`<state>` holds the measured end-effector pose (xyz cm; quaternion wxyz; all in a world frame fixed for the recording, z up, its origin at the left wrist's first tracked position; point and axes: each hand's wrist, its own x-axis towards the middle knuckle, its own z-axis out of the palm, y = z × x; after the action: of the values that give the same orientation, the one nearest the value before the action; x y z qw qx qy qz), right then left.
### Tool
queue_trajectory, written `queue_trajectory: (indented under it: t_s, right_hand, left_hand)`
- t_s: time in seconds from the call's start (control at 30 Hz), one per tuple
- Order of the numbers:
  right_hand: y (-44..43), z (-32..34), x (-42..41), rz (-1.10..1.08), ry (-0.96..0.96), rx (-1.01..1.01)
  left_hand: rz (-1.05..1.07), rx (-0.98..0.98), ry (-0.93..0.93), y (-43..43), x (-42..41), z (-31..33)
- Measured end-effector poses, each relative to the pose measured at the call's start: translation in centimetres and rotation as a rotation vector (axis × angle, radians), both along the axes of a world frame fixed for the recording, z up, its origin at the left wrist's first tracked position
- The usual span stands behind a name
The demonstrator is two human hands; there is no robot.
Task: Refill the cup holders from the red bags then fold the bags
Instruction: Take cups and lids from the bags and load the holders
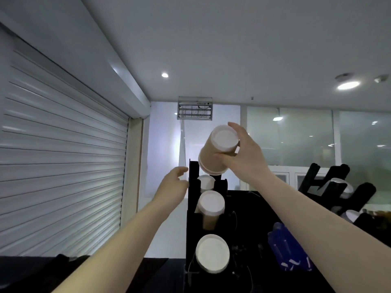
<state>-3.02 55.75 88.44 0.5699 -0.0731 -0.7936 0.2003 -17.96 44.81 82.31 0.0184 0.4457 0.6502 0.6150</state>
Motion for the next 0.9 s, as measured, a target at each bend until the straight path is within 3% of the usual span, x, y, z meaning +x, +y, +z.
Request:
queue_trajectory:
  t_s: [0.2, 0.33, 0.43, 0.67, 0.9]
  right_hand:
    - [2.8, 1.3, -4.5, -0.017, -0.210, 0.055]
    - [4.1, 1.1, -6.0, -0.065, -0.335, 0.070]
    - [5.4, -0.3, -6.8, -0.101, -0.434, 0.138]
    - [7.2, -1.1, -6.7, -0.145, -0.354, 0.115]
    - [6.5, -2.0, -6.7, -0.188, -0.532, 0.263]
  left_hand:
    - [-0.071, -0.129, 0.243, 1.1, -0.7, -1.3]
    - [0.036, -0.116, 0.402, 1.4, -0.7, -1.0]
    - [0.046, -0.126, 0.432, 1.6, -1.3, -0.6]
    - [0.111, -0.196, 0.528, 1.9, -1.8, -0.6]
    - [0.083, -0.263, 0.546, 2.3, -2.4, -0.5]
